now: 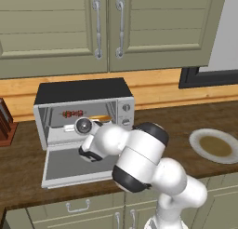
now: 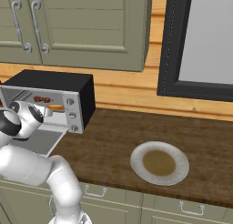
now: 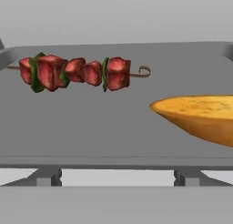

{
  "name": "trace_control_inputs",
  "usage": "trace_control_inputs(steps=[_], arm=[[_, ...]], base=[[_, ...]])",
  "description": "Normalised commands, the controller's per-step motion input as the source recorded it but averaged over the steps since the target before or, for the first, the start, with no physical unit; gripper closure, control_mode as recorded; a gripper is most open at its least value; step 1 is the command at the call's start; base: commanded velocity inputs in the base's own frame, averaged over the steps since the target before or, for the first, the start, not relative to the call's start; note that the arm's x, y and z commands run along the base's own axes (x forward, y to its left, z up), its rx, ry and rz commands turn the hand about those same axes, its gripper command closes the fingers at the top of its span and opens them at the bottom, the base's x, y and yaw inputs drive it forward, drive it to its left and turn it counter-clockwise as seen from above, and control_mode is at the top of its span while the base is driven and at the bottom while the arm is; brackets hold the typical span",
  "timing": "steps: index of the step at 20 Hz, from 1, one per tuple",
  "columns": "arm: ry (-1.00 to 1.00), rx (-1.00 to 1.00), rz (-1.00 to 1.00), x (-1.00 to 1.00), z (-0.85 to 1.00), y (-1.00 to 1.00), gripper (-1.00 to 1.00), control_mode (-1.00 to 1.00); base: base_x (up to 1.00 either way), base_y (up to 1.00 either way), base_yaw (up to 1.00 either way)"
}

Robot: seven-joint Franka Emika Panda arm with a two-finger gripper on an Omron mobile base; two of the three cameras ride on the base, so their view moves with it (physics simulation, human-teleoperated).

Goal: Pick up the kebab skewer and baguette bread, and place them inside the toaster oven. Close the toaster oven door and start by setting the timer.

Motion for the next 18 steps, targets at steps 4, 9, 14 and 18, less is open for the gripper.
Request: trace_control_inputs(steps=[4, 9, 14, 18], arm=[[0.00, 0.00, 0.00, 0.19, 0.00, 0.00, -1.00, -1.00], [0.04, 0.01, 0.00, -0.19, 0.14, 0.00, -1.00, -1.00], [0.08, 0.00, -0.04, -0.74, 0.39, 0.00, -1.00, -1.00], [0.08, 0.01, -0.10, -0.62, 0.58, 0.12, -1.00, -1.00]], base=[[0.00, 0.00, 0.00], [0.00, 0.00, 0.00], [0.00, 0.00, 0.00], [0.00, 0.00, 0.00]])
